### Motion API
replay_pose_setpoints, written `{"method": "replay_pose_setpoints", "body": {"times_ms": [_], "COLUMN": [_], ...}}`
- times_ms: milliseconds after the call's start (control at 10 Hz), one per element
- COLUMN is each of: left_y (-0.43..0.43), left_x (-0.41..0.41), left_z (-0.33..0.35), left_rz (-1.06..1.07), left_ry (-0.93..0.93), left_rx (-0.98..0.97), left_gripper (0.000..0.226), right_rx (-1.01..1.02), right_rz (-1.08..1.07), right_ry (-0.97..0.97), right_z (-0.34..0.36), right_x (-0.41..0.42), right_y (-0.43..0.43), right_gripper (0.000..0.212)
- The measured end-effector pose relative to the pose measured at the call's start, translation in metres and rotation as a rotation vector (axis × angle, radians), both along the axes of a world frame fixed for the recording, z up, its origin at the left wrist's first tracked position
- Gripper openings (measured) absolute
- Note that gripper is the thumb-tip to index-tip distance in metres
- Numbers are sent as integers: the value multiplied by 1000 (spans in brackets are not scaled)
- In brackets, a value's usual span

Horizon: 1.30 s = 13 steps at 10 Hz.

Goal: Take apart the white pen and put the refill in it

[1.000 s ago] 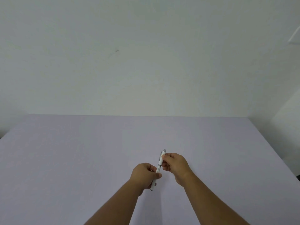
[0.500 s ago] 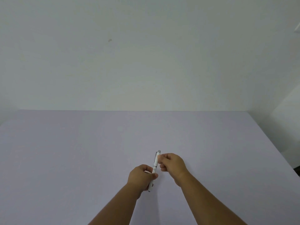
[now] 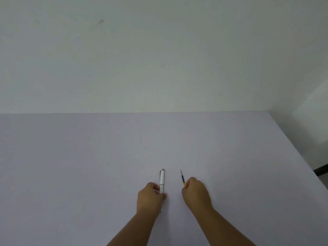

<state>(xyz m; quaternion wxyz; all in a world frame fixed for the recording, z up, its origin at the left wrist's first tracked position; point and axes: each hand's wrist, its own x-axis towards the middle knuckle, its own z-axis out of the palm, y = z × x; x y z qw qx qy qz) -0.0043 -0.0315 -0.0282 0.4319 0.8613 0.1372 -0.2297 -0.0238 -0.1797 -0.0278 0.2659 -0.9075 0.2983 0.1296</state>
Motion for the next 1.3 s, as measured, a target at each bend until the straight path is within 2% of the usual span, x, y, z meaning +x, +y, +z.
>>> {"method": "replay_pose_setpoints", "body": {"times_ms": [500, 1200, 1300], "left_y": [-7, -4, -5], "left_x": [1, 4, 5], "left_z": [-7, -10, -5], "left_rz": [13, -12, 2], "left_ry": [1, -21, -29], "left_rx": [15, 15, 11], "left_gripper": [21, 20, 20], "right_rx": [198, 216, 221], "right_rz": [-10, -23, -61], "right_ry": [-29, -42, -98], "right_z": [-4, -8, -4], "right_x": [0, 0, 0], "right_y": [23, 21, 23], "right_gripper": [12, 17, 23]}}
